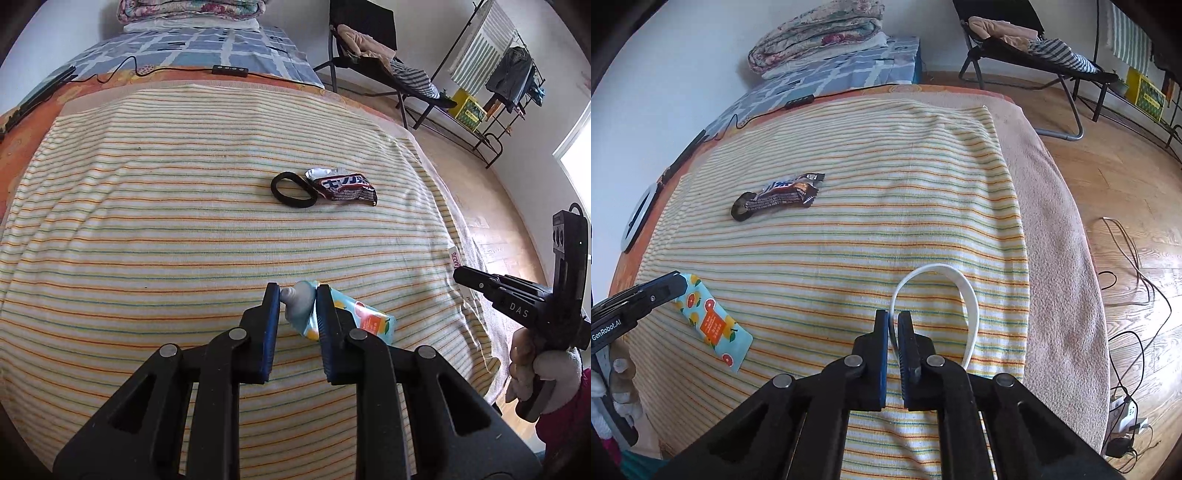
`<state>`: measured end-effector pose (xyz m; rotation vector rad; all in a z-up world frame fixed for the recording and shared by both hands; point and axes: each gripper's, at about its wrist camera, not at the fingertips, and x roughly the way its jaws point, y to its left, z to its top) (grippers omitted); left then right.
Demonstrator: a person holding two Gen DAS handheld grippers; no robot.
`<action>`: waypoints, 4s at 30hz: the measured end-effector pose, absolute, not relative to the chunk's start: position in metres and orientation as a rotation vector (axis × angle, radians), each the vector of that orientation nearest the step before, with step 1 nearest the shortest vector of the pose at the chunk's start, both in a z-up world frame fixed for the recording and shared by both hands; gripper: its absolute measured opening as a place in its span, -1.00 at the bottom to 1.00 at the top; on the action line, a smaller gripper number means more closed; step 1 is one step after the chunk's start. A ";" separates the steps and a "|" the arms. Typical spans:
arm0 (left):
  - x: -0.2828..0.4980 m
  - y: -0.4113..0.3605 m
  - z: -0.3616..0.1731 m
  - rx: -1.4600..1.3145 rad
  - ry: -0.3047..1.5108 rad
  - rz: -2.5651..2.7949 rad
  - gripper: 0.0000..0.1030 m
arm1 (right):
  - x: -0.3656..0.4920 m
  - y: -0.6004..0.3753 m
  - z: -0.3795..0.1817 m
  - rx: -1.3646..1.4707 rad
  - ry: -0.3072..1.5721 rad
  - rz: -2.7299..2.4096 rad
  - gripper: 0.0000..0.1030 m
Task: Collect trash
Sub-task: 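Grasp the printed tube with the left tool while the right tool grasps the white band, then carry the tube with the left tool while the right tool carries the white band to the basket, then open the left tool over the basket while the right tool releases the white band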
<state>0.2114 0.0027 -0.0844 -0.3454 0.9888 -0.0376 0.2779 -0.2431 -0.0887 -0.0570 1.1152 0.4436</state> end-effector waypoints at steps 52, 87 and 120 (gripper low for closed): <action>-0.013 0.031 -0.001 -0.215 0.816 0.033 -0.64 | 0.057 -0.179 0.015 -0.073 0.890 0.752 -0.96; -0.070 -0.012 -0.107 -0.099 1.059 -0.009 -0.64 | -0.044 -0.169 -0.086 -0.197 1.123 0.844 -0.96; -0.066 -0.030 -0.140 -0.030 1.161 -0.007 -0.63 | -0.038 -0.176 -0.116 -0.210 1.210 0.779 -0.38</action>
